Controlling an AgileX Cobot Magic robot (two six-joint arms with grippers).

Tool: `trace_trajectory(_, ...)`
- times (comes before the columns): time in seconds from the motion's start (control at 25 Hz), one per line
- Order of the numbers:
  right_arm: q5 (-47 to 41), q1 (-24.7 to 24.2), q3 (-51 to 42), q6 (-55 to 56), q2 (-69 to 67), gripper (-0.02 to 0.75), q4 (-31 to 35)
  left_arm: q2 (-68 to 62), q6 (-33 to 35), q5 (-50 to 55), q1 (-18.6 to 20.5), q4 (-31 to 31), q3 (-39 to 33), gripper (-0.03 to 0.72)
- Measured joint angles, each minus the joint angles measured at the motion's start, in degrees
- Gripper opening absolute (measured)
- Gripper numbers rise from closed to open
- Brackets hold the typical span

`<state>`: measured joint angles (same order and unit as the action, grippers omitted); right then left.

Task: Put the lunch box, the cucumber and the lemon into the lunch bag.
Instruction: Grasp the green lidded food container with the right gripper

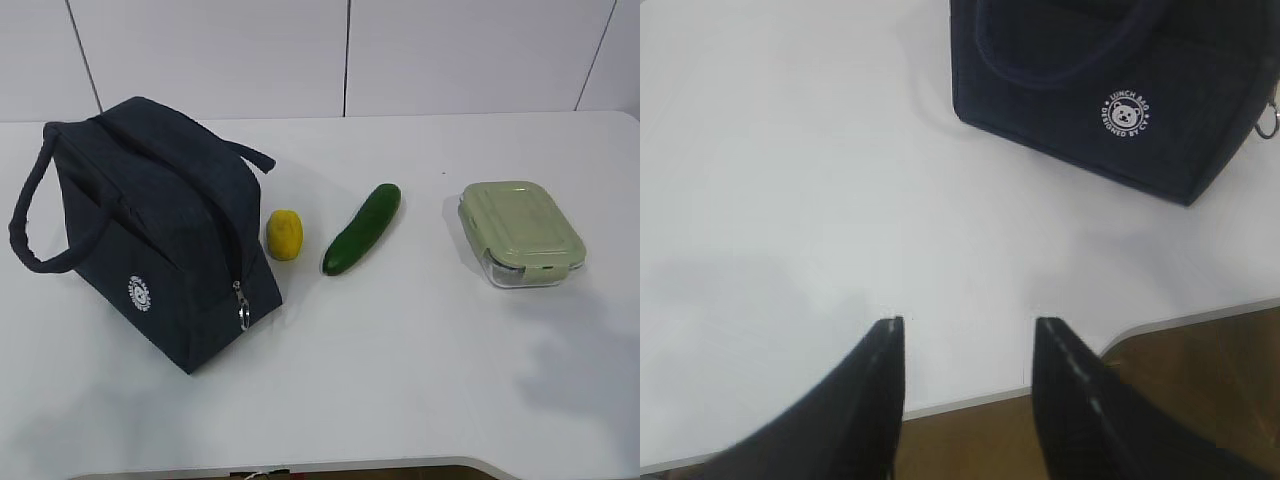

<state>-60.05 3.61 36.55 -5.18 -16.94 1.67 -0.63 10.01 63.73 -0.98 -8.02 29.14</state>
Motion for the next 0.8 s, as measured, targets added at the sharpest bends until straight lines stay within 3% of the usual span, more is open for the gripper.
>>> trace_trajectory(0.24, 2.1, 0.0, 8.6, 0.0, -13.2, 0.483, -0.1, 0.0, 0.0, 0.0, 0.0, 0.0, 0.0, 0.452)
trace_trajectory(0.8, 1.3, 0.0, 38.2, -3.4, -44.8, 0.483, 1.3, 0.0, 0.0, 0.0, 0.0, 0.0, 0.0, 0.47)
